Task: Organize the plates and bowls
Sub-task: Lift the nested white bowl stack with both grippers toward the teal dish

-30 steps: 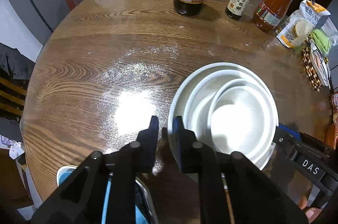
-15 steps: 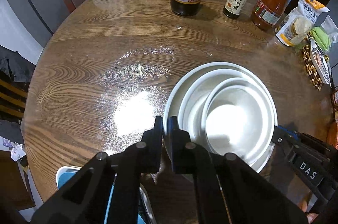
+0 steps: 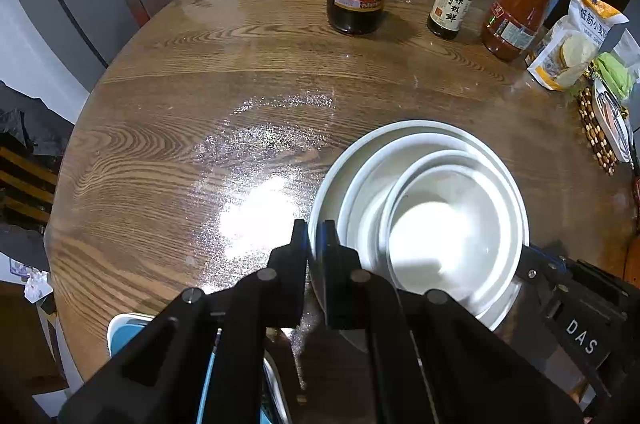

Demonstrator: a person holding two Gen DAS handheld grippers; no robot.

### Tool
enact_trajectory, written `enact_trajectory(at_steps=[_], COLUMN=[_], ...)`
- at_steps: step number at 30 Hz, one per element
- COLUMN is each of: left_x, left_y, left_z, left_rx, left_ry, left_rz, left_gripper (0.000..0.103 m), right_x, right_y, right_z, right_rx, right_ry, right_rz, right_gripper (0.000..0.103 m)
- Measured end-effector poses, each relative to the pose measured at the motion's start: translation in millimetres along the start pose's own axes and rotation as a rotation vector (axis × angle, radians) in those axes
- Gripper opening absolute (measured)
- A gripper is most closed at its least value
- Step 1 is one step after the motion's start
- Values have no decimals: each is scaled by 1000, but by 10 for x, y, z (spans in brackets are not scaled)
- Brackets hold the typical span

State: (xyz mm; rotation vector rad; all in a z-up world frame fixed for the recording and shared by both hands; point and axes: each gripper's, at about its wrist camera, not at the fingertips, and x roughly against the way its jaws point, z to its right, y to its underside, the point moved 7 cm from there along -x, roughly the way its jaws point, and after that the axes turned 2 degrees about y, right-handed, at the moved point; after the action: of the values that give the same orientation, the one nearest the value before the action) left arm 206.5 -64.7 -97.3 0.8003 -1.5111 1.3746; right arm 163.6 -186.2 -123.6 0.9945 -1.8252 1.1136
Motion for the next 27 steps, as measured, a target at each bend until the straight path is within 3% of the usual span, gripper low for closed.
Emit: enact_trajectory(at_steps=[14, 27], left_x=[11, 261], left_y=[-21, -34], left_z=[-4, -92], left_rx=[15, 50], left_ry=[-2, -15], left_rz=[8, 61], left_gripper=[3, 3], right_x=[34, 245], right_y=[-7, -37], right_z=[0, -169], right_rx=[-6, 36], right_ry=[-11, -43], right_rz=[9, 46], right_gripper=[11, 12])
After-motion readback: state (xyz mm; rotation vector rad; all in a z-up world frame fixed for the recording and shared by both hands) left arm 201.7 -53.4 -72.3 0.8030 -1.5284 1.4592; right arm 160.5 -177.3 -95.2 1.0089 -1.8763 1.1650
